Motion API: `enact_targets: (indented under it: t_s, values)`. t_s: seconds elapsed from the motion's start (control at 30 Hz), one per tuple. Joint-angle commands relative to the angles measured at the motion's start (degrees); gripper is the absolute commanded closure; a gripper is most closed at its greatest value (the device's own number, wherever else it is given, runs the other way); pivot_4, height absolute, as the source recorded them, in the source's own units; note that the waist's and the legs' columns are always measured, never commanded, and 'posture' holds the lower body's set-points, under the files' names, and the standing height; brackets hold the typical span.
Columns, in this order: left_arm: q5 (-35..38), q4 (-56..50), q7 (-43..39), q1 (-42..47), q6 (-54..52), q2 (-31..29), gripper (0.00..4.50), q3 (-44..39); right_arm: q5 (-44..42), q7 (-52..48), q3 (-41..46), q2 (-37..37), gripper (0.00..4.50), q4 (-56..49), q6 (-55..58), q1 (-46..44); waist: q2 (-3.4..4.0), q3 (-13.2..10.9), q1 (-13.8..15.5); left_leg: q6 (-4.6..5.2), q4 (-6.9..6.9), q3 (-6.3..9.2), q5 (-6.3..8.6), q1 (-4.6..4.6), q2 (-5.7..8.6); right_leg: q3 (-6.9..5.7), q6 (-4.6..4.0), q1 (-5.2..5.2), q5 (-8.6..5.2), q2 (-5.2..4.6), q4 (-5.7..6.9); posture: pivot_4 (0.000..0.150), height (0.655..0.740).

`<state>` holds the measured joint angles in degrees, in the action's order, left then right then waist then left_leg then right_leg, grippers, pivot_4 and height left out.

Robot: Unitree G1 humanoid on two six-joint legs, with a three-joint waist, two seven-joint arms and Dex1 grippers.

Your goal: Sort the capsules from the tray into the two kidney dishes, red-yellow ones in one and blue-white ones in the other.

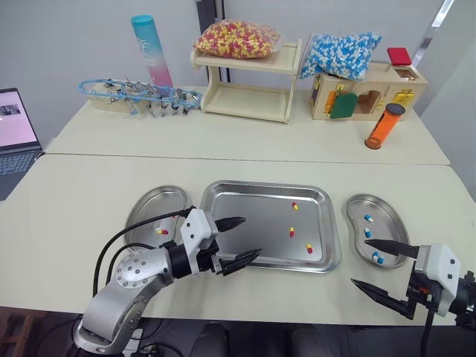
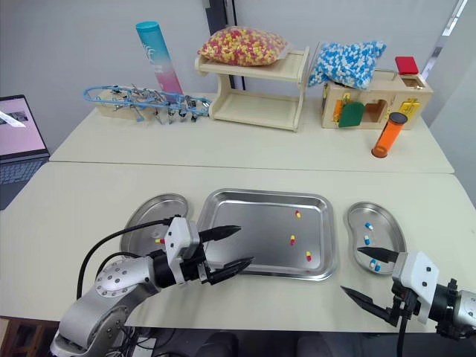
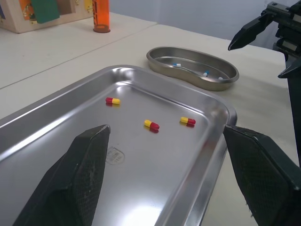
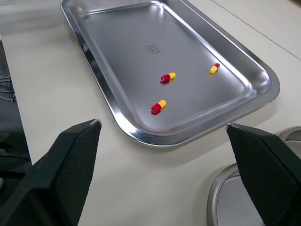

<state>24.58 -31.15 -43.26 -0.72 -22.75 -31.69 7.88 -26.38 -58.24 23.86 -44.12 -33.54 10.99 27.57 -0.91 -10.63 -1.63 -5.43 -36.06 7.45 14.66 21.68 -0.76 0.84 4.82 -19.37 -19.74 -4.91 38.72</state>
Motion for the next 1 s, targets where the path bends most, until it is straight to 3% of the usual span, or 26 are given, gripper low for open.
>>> enact_targets:
  t_s: [0.03,0.3,0.43,0.67,0.73,1.0]
  values:
    - [-1.67,-1.81,1.74,0.75,-1.39,0.49,0.57,2.07,-0.3,0.91,0.0,0.24,0.0,-2.38,0.01,-0.02,0.0,0.0,0.01,0.0,0.0,0.0,0.0,0.0,0.0,0.0,0.0,0.0,0.0,0.0,0.0,0.15,0.74]
    - [7.74,4.22,-16.55,5.42,0.39,-8.17,0.57,-3.15,-1.14,1.8,-0.91,-0.58,0.0,-4.06,2.51,-1.75,0.03,0.01,-0.03,0.0,0.01,-0.01,0.0,-0.03,0.0,0.0,0.0,0.0,0.0,0.0,0.03,0.15,0.74]
    - [8.17,8.85,-19.4,9.09,-3.2,-10.49,0.57,-2.53,-1.22,2.23,-1.47,-0.72,0.0,-4.69,3.72,-2.66,0.02,0.01,-0.03,0.0,0.0,-0.01,0.0,-0.01,0.01,-0.01,0.0,0.0,0.0,0.0,0.01,0.15,0.74]
    - [8.51,13.4,-19.97,11.74,-1.79,-6.69,0.57,-3.84,-1.6,3.1,-1.65,-0.7,0.0,-6.35,5.72,-3.17,0.01,0.0,-0.04,0.0,0.0,0.03,0.0,0.0,0.01,-0.04,0.0,-0.01,0.0,0.0,0.02,0.15,0.74]
    - [5.79,15.69,-19.79,12.45,0.52,-6.48,0.57,-3.45,-1.63,3.26,-1.74,-0.68,0.0,-6.64,6.17,-3.34,0.02,0.01,-0.05,0.0,0.0,0.03,0.0,0.0,0.01,-0.03,0.0,-0.01,0.0,0.0,0.02,0.15,0.74]
    - [3.33,15.79,-8.6,19.26,-6.56,-0.44,0.57,-1.28,-1.61,3.71,-1.96,-1.04,0.0,-6.5,6.96,-4.85,-0.01,0.0,-0.02,0.0,-0.03,0.06,0.0,0.02,0.01,-0.06,0.01,0.0,0.0,0.0,0.02,0.15,0.74]
